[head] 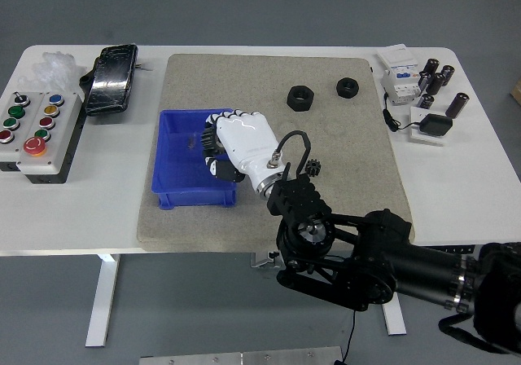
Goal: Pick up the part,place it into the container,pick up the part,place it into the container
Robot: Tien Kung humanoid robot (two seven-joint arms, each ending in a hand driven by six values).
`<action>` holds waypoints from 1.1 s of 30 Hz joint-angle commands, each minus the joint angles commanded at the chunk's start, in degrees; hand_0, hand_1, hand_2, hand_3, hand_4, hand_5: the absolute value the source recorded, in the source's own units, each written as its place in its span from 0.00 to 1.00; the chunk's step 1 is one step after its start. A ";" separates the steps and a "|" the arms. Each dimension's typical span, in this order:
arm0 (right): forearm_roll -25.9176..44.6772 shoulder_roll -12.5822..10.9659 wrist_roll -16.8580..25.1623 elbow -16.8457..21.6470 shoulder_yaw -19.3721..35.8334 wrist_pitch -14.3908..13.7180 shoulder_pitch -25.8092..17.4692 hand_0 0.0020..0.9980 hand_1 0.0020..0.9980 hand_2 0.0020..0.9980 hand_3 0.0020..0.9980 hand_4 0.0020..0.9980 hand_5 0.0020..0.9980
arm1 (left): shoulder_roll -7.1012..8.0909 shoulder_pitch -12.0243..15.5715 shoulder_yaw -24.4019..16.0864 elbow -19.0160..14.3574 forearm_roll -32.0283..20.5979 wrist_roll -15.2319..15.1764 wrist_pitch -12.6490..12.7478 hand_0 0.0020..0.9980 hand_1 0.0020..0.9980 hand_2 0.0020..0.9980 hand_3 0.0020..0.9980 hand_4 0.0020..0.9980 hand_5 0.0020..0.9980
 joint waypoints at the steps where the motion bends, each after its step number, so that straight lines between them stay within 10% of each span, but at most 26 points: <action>1: 0.10 0.00 0.00 -0.02 -0.10 0.05 0.04 0.57 0.84 0.91 0.92 0.63 0.37 | 0.01 -0.02 0.01 0.00 0.00 0.00 -0.01 0.68 0.62 0.56 0.60 0.58 0.25; 11: -3.05 -0.49 0.00 0.66 5.30 0.18 -2.75 0.62 0.88 0.96 1.00 0.82 0.44 | 0.03 0.09 -0.50 0.00 0.63 0.06 -0.18 0.68 0.62 0.56 0.60 0.57 0.24; 24: -2.35 -9.98 0.00 -0.52 21.81 3.98 -15.43 0.44 0.75 0.84 0.90 0.84 0.46 | -0.41 0.41 -1.31 0.00 1.21 -0.08 -0.13 0.68 0.62 0.56 0.60 0.57 0.24; 33: 1.87 -9.78 0.00 -2.91 19.41 3.52 -16.30 0.40 0.67 0.73 0.87 0.84 0.48 | -0.46 0.22 -1.05 0.00 1.29 -0.25 -0.23 0.68 0.62 0.56 0.60 0.57 0.25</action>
